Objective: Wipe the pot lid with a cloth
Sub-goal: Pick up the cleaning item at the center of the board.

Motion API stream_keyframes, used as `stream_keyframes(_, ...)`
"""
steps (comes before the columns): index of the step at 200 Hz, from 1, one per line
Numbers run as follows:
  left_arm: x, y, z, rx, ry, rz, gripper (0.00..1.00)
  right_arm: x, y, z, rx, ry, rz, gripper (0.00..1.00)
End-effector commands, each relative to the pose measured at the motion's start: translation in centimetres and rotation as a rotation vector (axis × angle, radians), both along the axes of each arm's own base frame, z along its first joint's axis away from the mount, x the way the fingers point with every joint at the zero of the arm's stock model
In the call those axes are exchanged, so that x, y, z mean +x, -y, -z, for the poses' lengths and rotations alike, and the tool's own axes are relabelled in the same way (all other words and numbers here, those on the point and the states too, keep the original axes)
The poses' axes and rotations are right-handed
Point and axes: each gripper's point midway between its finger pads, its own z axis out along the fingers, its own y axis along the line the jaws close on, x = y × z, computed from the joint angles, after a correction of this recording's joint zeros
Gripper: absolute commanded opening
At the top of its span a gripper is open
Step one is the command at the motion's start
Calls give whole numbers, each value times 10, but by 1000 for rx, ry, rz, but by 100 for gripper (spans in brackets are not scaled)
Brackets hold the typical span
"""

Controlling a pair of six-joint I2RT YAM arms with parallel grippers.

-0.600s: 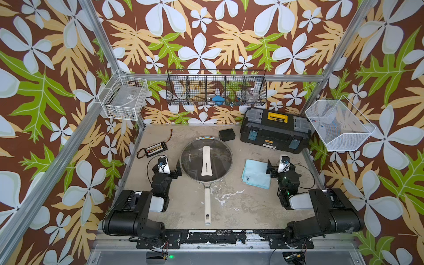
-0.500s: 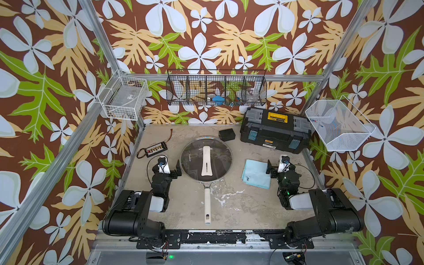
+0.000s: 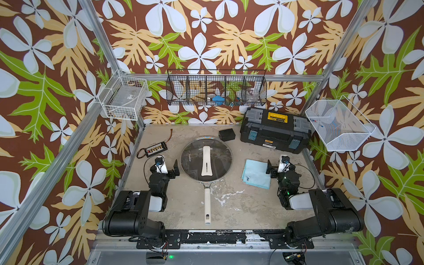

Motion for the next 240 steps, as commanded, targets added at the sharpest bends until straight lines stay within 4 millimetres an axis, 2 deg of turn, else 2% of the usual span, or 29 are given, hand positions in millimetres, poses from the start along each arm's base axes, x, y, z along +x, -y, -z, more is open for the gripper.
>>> stream_keyframes(1,1,7,-5,-10,19,45,100,2,0,-2,1,6,1,100)
stream_keyframes(50,1,8,-9,-14,35,50,100,1,0,-5,-1,18,-2,100)
stream_keyframes(79,-5,-12,-21,-53,42,-52,100,5,3,-14,1,-4,21,100)
stream_keyframes(103,-6,-16,-29,-62,48,-71,100,8,7,-23,-1,-27,43,100)
stream_keyframes(128,-6,-23,-53,-111,76,-116,100,12,15,-28,59,-95,110,100)
stream_keyframes(146,-8,-21,-73,-165,119,-105,100,17,14,-32,126,-153,124,100)
stream_keyframes(170,3,-20,-84,-206,50,-110,100,17,20,-34,185,-250,194,100)
stream_keyframes(195,17,-5,-99,-281,-6,-52,100,14,12,-27,261,-378,200,100)
stream_keyframes(218,30,17,-122,-326,-46,40,100,12,1,-19,293,-486,177,100)
stream_keyframes(240,33,32,-136,-326,-82,69,100,9,-12,-10,294,-595,152,100)
